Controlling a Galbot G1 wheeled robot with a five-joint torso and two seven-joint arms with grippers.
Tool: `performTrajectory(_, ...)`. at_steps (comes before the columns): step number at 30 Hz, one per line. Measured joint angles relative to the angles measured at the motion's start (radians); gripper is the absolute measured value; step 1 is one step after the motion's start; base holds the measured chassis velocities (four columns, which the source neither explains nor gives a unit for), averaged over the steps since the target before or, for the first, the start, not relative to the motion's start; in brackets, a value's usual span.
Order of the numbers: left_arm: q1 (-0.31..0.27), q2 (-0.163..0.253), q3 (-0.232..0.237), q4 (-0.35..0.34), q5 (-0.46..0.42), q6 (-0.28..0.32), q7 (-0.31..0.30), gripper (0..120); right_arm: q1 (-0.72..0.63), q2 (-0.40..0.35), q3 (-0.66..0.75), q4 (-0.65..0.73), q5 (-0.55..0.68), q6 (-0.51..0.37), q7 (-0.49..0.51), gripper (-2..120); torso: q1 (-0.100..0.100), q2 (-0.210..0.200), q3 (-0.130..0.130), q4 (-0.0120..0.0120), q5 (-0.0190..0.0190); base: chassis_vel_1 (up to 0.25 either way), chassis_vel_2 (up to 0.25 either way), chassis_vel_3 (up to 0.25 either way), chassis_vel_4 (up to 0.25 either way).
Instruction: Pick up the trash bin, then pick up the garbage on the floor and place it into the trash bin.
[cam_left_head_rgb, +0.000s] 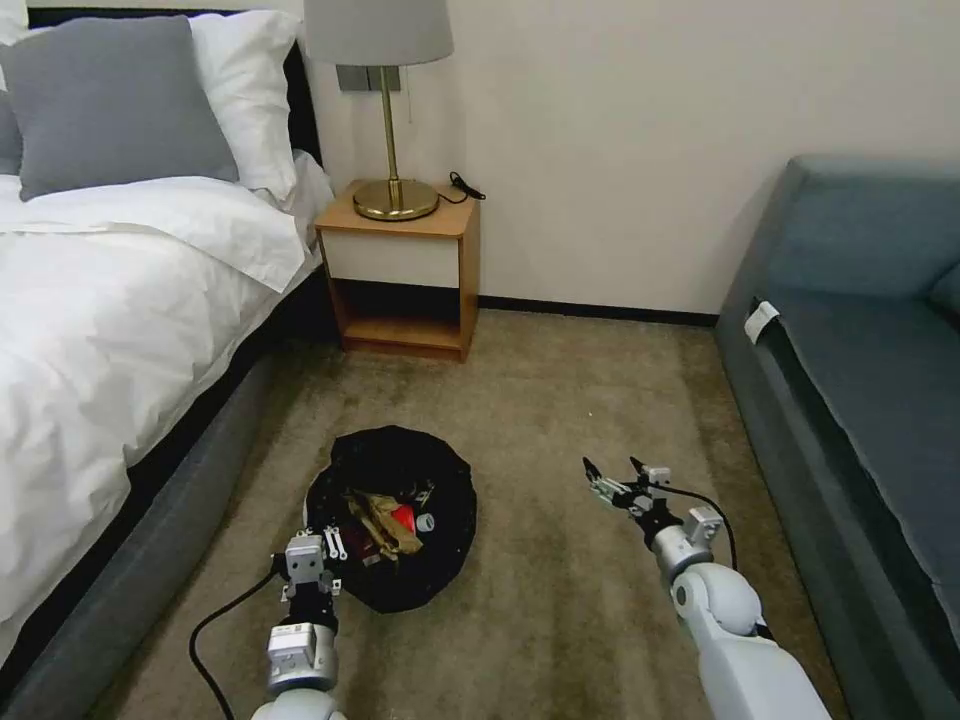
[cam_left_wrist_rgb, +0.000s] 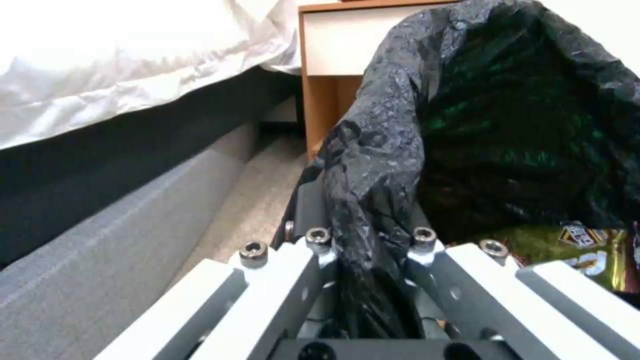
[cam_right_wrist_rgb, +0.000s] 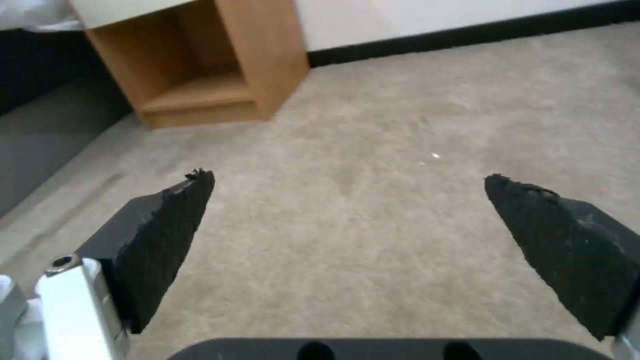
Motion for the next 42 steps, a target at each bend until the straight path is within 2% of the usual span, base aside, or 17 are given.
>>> performTrajectory(8,-0.026,0.002,0.009,0.005,-0.05,0.006,-0.024,4,-0.014,0.009,0.044,-0.035,-0.022,0.019,0.002,100,0.0,0.0,0.0,0.0,0.0001,0.0,0.0,0.0,0.0)
performTrajectory(13,-0.065,0.004,0.019,0.01,-0.136,0.04,-0.052,4,-0.019,0.01,0.072,-0.053,-0.028,0.029,0.002,100,0.0,0.0,0.0,0.0,0.0001,0.0,0.0,0.0,0.0)
performTrajectory(15,-0.089,-0.002,0.023,0.01,-0.2,0.07,-0.072,4,-0.02,0.01,0.082,-0.06,-0.03,0.033,0.002,100,0.0,0.0,0.0,0.0,0.0001,0.0,0.0,0.0,0.0)
performTrajectory(16,-0.089,-0.002,0.023,0.01,-0.2,0.07,-0.072,4,-0.02,0.01,0.082,-0.06,-0.03,0.033,0.002,100,0.0,0.0,0.0,0.0,0.0001,0.0,0.0,0.0,0.0)
performTrajectory(19,-0.142,-0.012,0.034,0.007,-0.328,0.131,-0.117,4,-0.02,0.01,0.089,-0.065,-0.034,0.036,0.001,100,0.0,0.0,0.0,0.0,0.0001,0.0,0.0,0.0,0.0)
performTrajectory(28,-0.24,-0.04,0.041,0.032,-0.472,0.219,-0.198,4,-0.004,0.008,0.089,-0.085,-0.032,0.037,-0.004,100,0.0,0.0,0.0,0.0,0.0001,0.0,0.0,0.0,0.0)
performTrajectory(31,-0.286,-0.051,0.036,0.062,-0.539,0.241,-0.224,4,0.008,0.007,0.087,-0.11,-0.037,0.043,-0.011,100,0.0,0.0,0.0,0.0,0.0,0.0,0.0,0.0,0.0)
performTrajectory(36,-0.332,-0.065,0.026,0.099,-0.599,0.252,-0.241,4,0.023,0.007,0.084,-0.136,-0.042,0.049,-0.014,100,0.0,0.0,0.0,0.0,0.0001,0.0,0.0,0.0,0.0)
performTrajectory(38,-0.374,-0.077,0.012,0.142,-0.648,0.257,-0.251,4,0.037,0.009,0.079,-0.158,-0.05,0.053,-0.016,100,0.0,0.0,0.0,-0.0001,0.0,0.0,0.0,0.0,0.0)
performTrajectory(39,-0.374,-0.077,0.012,0.142,-0.648,0.257,-0.251,4,0.037,0.009,0.079,-0.158,-0.05,0.053,-0.016,100,0.0,0.0,0.0,-0.0001,0.0,0.0,0.0,0.0,0.0)
performTrajectory(42,-0.415,-0.082,-0.002,0.194,-0.723,0.269,-0.274,4,0.05,0.013,0.074,-0.177,-0.056,0.055,-0.017,100,0.0,0.0,0.0,0.0,-0.0001,0.0,0.0,0.0,0.0)
